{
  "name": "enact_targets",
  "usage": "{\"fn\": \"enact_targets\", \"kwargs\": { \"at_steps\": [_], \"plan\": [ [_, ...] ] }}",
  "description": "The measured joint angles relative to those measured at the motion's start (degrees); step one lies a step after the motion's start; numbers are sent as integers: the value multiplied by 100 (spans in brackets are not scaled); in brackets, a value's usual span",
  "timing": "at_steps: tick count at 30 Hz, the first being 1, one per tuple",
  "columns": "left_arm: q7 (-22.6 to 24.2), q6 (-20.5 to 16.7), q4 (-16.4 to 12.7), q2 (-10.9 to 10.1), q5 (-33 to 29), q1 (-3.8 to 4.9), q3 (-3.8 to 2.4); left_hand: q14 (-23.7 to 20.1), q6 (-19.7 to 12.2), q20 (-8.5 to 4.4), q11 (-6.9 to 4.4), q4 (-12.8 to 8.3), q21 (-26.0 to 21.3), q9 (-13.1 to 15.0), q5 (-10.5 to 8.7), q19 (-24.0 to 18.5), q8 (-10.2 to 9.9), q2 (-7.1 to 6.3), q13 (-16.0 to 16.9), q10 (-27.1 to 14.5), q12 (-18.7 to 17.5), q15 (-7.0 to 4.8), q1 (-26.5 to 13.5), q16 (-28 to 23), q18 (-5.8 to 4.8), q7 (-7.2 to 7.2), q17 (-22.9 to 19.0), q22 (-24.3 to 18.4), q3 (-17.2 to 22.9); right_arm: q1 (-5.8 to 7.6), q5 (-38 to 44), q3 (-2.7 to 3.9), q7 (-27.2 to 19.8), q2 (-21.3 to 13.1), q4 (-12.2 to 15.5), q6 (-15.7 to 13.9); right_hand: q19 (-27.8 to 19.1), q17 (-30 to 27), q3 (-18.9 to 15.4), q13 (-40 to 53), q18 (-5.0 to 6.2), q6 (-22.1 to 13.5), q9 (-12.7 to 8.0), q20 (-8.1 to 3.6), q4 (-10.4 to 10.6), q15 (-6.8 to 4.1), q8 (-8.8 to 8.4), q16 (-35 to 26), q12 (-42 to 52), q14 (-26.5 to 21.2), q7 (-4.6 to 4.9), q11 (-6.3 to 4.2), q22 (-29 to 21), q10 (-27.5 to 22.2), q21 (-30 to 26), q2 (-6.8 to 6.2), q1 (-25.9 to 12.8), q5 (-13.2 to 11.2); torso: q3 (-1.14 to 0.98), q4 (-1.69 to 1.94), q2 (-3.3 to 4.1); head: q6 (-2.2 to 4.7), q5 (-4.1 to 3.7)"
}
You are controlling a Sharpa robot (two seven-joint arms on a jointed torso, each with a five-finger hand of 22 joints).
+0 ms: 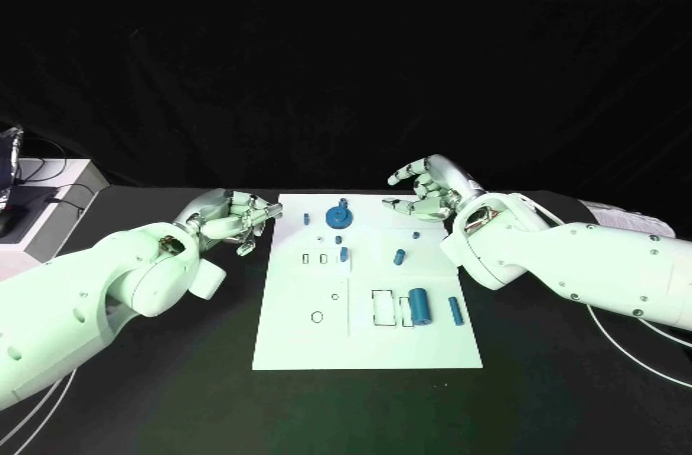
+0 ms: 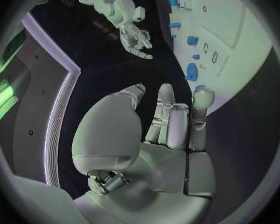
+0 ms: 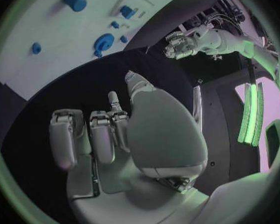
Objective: Assemble the parts on the task board
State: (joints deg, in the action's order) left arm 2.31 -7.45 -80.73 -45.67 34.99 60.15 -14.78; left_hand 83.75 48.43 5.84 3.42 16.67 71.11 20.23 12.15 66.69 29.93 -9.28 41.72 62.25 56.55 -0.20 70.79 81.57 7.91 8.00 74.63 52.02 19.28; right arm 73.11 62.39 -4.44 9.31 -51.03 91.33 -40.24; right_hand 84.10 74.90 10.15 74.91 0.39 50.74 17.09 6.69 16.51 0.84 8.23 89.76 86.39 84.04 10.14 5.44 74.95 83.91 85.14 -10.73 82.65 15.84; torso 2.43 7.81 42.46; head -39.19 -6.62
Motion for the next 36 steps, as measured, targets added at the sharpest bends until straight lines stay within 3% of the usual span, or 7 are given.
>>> {"fn": "enact_targets", "kwargs": {
  "at_steps": [3,7,12,20,25,30,36],
  "plan": [
    [-670,166,207,271,490,248,50,9,-13,-24,-31,0,154,97,0,96,150,-18,282,138,289,-9,-18,75,-1,-13,33,214,0,59,-358,0,-143,-42,-107,12,0,0,96,0,0,17,7,0,-13,0,40,0,0,0,-3,0,0,0,-61,0,0,337,-30,-31,-38,-2,36],
    [-1522,442,540,678,985,602,267,20,-43,-52,-47,17,395,171,0,337,237,-22,675,406,636,-20,-143,243,-88,-43,33,606,-17,122,-686,0,-235,-46,-261,73,0,0,101,0,0,17,7,0,-8,0,40,0,0,0,-3,0,0,0,-77,0,0,380,-76,-66,-87,-13,76],
    [-2332,829,923,1168,1423,877,494,19,-26,-78,-86,9,663,249,0,630,375,-24,1159,714,1024,-43,-265,431,-176,-82,32,1068,-73,155,-942,2,-285,-18,-356,197,0,0,101,-1,48,17,7,0,-9,0,40,0,0,0,-3,0,-1,0,-77,0,0,380,-119,-97,-129,-32,107],
    [-3067,1422,1424,1793,2014,1092,685,30,3,-143,-167,17,838,478,43,773,590,6,1656,934,1370,-115,-311,529,-176,-168,32,1386,298,166,-1104,1,-284,88,-425,388,0,0,101,-1,89,17,12,0,-8,0,40,0,0,0,-3,-1,-1,0,-110,-46,-46,435,-184,-140,-161,-56,151],
    [-3284,1659,1699,2039,2261,1169,745,30,-28,-143,-167,13,877,631,43,773,655,-200,1688,934,1398,-115,-525,529,-176,-199,32,1428,710,172,-1137,1,-265,167,-462,457,0,0,101,1,89,17,12,0,-8,0,40,0,0,0,-3,-1,-1,-1,-110,-46,-46,457,-220,-149,-170,-83,167],
    [-3386,1835,1863,2241,2407,1220,767,30,-73,-143,-167,8,877,786,20,773,734,-290,1708,934,1398,-114,-856,529,-175,-196,31,1455,163,176,-1141,1,-232,281,-504,508,0,0,101,4,89,17,12,0,-8,0,62,0,0,0,-4,-1,-2,-1,-109,-61,-76,513,-242,-166,-161,-93,197],
    [-3427,1995,1958,2390,2490,1257,774,30,-73,-143,-167,0,904,819,20,773,734,-279,1718,934,1419,-114,-867,529,-175,-196,31,1471,78,179,-1140,1,-179,353,-539,550,0,0,101,3,88,17,17,-1,-9,0,62,0,0,0,-3,-1,-2,-1,-132,-75,-123,567,-256,-191,-142,-88,188]
  ]
}}
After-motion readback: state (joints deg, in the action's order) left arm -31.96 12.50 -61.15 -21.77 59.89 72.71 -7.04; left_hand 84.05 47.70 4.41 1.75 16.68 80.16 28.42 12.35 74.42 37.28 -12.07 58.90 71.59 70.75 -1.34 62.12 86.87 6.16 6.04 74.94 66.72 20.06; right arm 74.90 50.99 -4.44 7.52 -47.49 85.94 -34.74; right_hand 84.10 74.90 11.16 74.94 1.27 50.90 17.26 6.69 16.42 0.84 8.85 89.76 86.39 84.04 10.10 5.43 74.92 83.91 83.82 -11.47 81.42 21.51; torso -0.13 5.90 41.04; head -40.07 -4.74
